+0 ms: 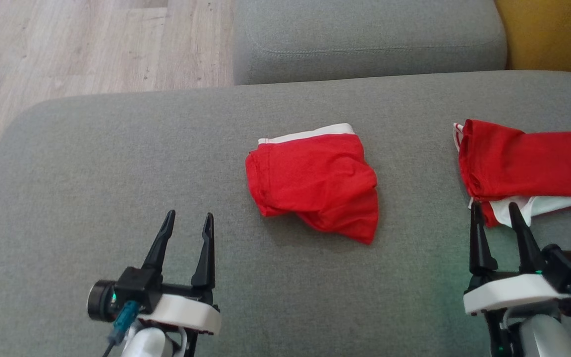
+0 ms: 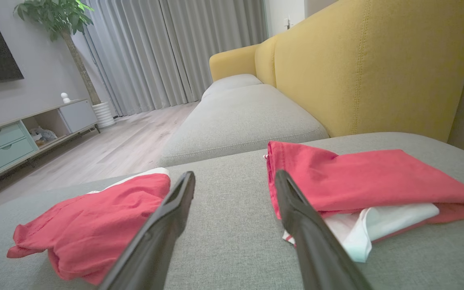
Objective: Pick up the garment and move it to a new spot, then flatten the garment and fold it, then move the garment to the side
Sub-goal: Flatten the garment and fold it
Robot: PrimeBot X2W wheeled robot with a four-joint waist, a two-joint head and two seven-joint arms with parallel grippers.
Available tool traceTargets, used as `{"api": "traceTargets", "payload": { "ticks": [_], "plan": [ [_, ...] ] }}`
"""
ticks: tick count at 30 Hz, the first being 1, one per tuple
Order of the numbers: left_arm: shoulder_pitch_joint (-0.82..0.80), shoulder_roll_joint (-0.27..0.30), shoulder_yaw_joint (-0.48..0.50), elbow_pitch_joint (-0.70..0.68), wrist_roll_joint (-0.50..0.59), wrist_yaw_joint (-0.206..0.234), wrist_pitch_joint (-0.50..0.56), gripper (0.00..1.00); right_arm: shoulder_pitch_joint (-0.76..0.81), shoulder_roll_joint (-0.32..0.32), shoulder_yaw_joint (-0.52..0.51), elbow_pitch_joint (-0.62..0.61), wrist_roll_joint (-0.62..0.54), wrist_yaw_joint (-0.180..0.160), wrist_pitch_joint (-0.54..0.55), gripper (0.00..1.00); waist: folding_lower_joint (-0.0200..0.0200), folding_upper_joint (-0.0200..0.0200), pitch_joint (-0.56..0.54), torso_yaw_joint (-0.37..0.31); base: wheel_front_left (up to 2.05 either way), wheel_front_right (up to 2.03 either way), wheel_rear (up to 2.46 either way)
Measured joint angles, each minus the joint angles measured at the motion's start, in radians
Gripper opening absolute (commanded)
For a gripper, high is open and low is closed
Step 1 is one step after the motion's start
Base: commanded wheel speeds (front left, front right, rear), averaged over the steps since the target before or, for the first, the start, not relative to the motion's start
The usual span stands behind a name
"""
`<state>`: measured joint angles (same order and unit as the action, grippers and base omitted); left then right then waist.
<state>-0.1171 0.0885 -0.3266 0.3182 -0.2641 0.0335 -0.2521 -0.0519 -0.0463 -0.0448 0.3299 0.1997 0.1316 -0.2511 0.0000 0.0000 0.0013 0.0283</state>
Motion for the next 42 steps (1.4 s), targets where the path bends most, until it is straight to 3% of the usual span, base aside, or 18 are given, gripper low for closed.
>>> {"api": "traceTargets", "payload": {
  "ticks": [7, 8, 9, 10, 19, 29, 35, 42],
  "plan": [
    [-0.001, -0.011, 0.006, 0.004, 0.02, -0.024, 0.0, 1.0, -0.001, 0.0, 0.007, -0.013, 0.004, 0.0, 0.001, 1.0, 0.0, 0.0, 0.001, 0.017, 0.0, 0.0, 0.0],
    [-0.001, -0.013, 0.005, 0.005, 0.021, -0.026, 0.0, 1.0, -0.004, 0.0, 0.009, -0.016, 0.004, 0.0, 0.005, 0.49, 0.0, 0.0, 0.004, 0.022, 0.0, 0.0, 0.0],
    [-0.002, -0.015, 0.005, 0.006, 0.024, -0.031, 0.0, 1.0, -0.008, 0.0, 0.012, -0.017, 0.002, 0.0, 0.006, 0.05, 0.0, 0.0, 0.007, 0.026, 0.0, 0.0, 0.0],
    [-0.005, -0.017, 0.004, 0.007, 0.028, -0.039, 0.0, 1.0, -0.024, 0.0, 0.018, -0.02, -0.01, 0.0, 0.015, 0.0, 0.0, 0.0, 0.017, 0.037, 0.0, 0.0, 0.0],
    [-0.098, -0.032, -0.007, 0.003, 0.046, -0.061, 0.0, 1.0, -0.231, -0.001, 0.038, 0.008, -0.098, 0.0, 0.084, 0.0, 0.0002, 0.0, 0.122, 0.105, 0.0, 0.0, 0.0],
    [-0.166, -0.04, -0.026, -0.002, 0.047, -0.064, 0.0, 1.0, -0.492, -0.031, 0.066, 0.313, -0.141, 0.0, 0.152, 0.0, 0.0003, 0.0, 0.249, 0.219, 0.0, 0.0, 0.0],
    [-0.176, -0.041, -0.027, 0.005, 0.047, -0.063, 0.0, 1.0, -0.514, -0.03, 0.13, 0.498, -0.141, 0.0, 0.161, 0.0, 0.0003, 0.0, 0.259, 0.256, 0.0, 0.0, 0.0],
    [-0.174, -0.042, -0.027, 0.007, 0.047, -0.06, 0.0, 1.0, -0.514, -0.026, 0.278, 0.526, -0.046, 0.0, 0.072, 0.0, -0.0001, 0.0, 0.214, 0.237, 0.0, 0.0, 0.0]
  ]
}}
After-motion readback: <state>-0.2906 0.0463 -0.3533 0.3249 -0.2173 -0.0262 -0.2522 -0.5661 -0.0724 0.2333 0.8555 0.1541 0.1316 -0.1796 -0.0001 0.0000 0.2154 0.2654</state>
